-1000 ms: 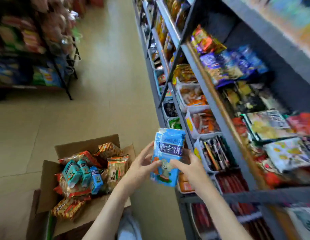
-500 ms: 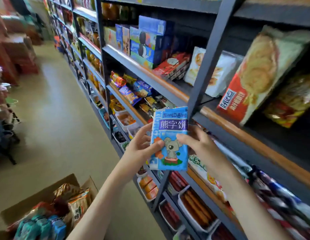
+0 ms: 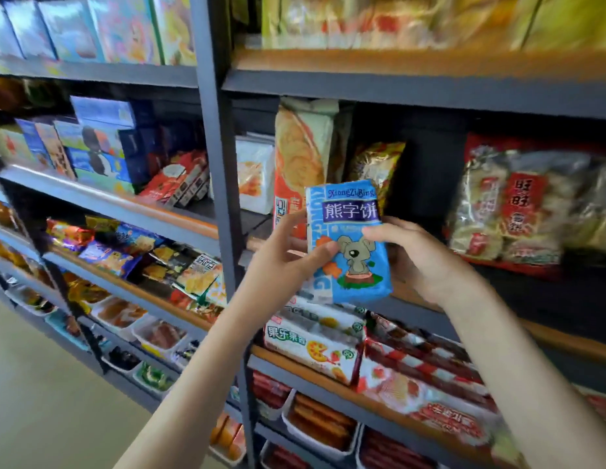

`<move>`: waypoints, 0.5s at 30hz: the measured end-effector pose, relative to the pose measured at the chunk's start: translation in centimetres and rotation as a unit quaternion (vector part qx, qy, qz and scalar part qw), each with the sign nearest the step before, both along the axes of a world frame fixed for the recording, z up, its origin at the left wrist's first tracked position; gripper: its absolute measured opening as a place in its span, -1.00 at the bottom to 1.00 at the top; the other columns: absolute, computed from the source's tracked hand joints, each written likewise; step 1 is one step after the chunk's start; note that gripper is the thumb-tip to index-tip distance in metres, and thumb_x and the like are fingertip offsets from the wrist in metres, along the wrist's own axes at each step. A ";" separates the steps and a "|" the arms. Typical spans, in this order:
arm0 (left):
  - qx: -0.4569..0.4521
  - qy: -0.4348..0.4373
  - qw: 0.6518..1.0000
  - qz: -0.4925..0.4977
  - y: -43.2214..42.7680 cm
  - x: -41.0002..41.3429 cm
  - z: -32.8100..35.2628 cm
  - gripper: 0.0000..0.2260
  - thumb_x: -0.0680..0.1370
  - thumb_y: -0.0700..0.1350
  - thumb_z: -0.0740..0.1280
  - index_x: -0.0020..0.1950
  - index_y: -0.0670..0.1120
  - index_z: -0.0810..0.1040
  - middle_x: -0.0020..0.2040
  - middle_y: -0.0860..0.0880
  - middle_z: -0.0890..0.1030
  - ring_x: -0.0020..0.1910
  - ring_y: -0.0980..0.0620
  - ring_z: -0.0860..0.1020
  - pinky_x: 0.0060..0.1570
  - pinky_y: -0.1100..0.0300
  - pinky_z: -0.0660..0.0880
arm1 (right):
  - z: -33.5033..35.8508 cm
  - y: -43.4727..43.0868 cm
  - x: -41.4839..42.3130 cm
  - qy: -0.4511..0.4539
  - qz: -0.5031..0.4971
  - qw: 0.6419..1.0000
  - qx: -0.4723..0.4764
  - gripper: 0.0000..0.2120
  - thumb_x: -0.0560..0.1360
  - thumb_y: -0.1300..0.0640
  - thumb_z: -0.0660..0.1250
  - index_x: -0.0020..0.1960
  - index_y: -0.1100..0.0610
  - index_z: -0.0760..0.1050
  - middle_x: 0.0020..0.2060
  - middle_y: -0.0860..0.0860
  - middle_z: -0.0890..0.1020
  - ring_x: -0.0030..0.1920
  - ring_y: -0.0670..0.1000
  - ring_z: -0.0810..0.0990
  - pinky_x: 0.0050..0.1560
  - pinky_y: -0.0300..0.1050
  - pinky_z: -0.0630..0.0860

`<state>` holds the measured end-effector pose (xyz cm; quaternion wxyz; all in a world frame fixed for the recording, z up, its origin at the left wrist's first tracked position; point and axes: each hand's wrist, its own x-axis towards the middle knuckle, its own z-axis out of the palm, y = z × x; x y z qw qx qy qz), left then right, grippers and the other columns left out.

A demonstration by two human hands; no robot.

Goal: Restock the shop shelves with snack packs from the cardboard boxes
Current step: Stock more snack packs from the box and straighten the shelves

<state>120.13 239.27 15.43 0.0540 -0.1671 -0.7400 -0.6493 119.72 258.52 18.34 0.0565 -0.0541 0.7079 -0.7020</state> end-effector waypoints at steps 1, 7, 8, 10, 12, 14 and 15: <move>0.001 -0.002 1.000 -0.020 1.0 -0.8 0.2 -0.56 0.37 0.15 0.44 0.20 0.26 0.41 -0.15 0.07 0.69 -0.08 0.02 0.67 0.02 -0.08 0.59 | 0.2 1.1 -0.3 -0.004 -0.010 1.000 -0.010 -0.79 0.46 0.17 0.32 0.08 0.10 0.61 -0.01 0.11 0.70 0.01 0.14 0.67 0.06 0.08 0.57; -0.215 0.096 0.972 0.003 6.6 -6.8 1.2 -0.48 0.56 0.09 0.32 0.48 0.07 0.26 0.16 0.02 0.63 -0.05 0.09 0.61 -0.25 0.45 0.45 | 0.3 5.6 -4.6 -0.010 -0.179 0.982 -0.062 -0.80 0.53 0.28 0.31 0.15 0.19 0.47 0.07 0.15 0.65 -0.03 0.07 0.65 -0.05 0.03 0.59; -0.235 0.110 0.966 0.008 7.3 -7.7 1.4 -0.50 0.58 0.05 0.30 0.49 0.03 0.26 0.18 0.00 0.62 -0.02 0.05 0.61 -0.25 0.43 0.43 | 0.1 5.6 -5.6 -0.007 -0.204 0.976 -0.072 -0.82 0.54 0.29 0.30 0.13 0.17 0.45 0.07 0.12 0.64 -0.05 0.04 0.64 -0.04 0.03 0.59; -0.257 0.139 0.956 0.016 8.4 -9.7 1.5 -0.53 0.60 0.01 0.27 0.49 -0.02 0.27 0.20 -0.05 0.60 0.11 -0.05 0.59 -0.04 0.24 0.48 | -0.1 5.4 -7.6 0.008 -0.254 0.966 -0.049 -0.78 0.54 0.29 0.30 0.14 0.12 0.37 0.09 0.08 0.60 -0.08 -0.01 0.60 -0.04 0.00 0.56; -0.280 0.166 0.946 0.014 9.2 -11.5 1.4 -0.51 0.61 -0.03 0.27 0.51 -0.04 0.24 0.24 -0.12 0.56 0.19 -0.12 0.54 0.10 0.11 0.46 | -0.3 5.2 -9.5 0.038 -0.312 0.949 0.021 -0.65 0.55 0.27 0.29 0.28 0.10 0.28 0.16 0.03 0.54 -0.03 -0.01 0.56 -0.06 -0.05 0.53; -0.323 0.202 0.924 0.020 10.0 -13.1 1.2 -0.43 0.60 -0.09 0.27 0.56 -0.05 0.12 0.39 -0.18 0.41 0.32 -0.18 0.42 0.24 0.07 0.36 | -0.3 5.3 -10.8 0.072 -0.359 0.922 0.127 -0.54 0.56 0.27 0.25 0.38 0.06 0.16 0.16 -0.01 0.47 0.07 0.03 0.51 0.01 -0.06 0.47; -0.350 0.217 0.911 0.029 10.3 -13.8 1.2 -0.38 0.60 -0.11 0.27 0.58 -0.04 0.04 0.46 -0.20 0.28 0.40 -0.20 0.32 0.30 0.04 0.31 | -0.3 5.3 -11.3 0.085 -0.375 0.907 0.173 -0.50 0.55 0.30 0.23 0.40 0.06 0.12 0.15 0.00 0.45 0.09 0.05 0.49 -0.01 -0.10 0.43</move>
